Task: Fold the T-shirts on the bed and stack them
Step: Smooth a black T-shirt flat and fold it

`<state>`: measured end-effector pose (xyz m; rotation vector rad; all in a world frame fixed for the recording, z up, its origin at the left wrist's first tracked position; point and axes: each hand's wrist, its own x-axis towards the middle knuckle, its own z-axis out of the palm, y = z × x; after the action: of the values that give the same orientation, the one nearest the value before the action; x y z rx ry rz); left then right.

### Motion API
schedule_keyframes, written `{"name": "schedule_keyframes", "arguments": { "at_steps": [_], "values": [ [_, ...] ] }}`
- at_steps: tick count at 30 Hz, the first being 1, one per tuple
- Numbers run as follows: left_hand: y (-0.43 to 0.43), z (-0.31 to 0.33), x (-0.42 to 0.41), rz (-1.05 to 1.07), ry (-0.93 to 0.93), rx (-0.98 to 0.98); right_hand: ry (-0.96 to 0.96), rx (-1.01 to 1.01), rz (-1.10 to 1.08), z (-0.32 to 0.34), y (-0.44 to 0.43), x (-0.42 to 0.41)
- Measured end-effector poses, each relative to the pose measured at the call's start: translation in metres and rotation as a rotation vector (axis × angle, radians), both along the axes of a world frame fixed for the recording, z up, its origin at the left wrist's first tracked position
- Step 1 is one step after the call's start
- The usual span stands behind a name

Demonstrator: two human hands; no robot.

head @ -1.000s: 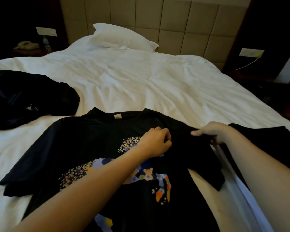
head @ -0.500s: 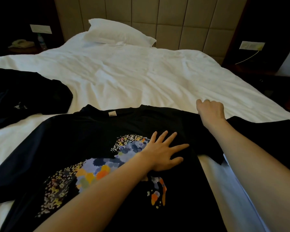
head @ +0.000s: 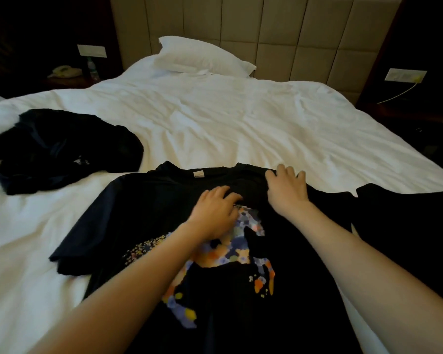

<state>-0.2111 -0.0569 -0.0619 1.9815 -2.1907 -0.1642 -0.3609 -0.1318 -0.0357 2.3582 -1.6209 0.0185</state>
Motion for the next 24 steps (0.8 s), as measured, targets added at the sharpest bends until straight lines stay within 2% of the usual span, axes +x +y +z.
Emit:
{"name": "schedule_keyframes", "arguments": {
  "at_steps": [2,8,11,13,16,17,19,21,24],
  "values": [
    [0.017,0.005,0.029,0.155,-0.016,-0.041,-0.044,0.060,0.050,-0.002,0.019,0.021],
    [0.083,0.010,0.118,0.589,0.060,0.027,-0.159,0.229,0.284,-0.014,0.077,0.092],
    [0.110,0.007,0.149,0.775,0.085,0.051,-0.220,0.395,0.396,-0.021,0.098,0.123],
    [0.117,0.005,0.169,0.911,0.253,0.073,-0.291,0.553,0.462,-0.023,0.108,0.139],
    [0.124,0.005,0.195,1.047,0.879,0.152,-0.371,0.663,0.473,-0.027,0.123,0.159],
    [0.128,0.005,0.201,1.042,1.024,0.203,-0.375,0.670,0.460,-0.030,0.128,0.165],
    [0.136,0.003,0.210,0.993,1.096,0.293,-0.354,0.674,0.438,-0.036,0.135,0.175],
    [0.137,0.002,0.217,0.998,1.203,0.190,-0.342,0.680,0.422,-0.040,0.137,0.179],
    [0.140,0.003,0.230,1.136,1.331,-0.183,-0.382,0.699,0.394,-0.044,0.137,0.178]
  ]
}}
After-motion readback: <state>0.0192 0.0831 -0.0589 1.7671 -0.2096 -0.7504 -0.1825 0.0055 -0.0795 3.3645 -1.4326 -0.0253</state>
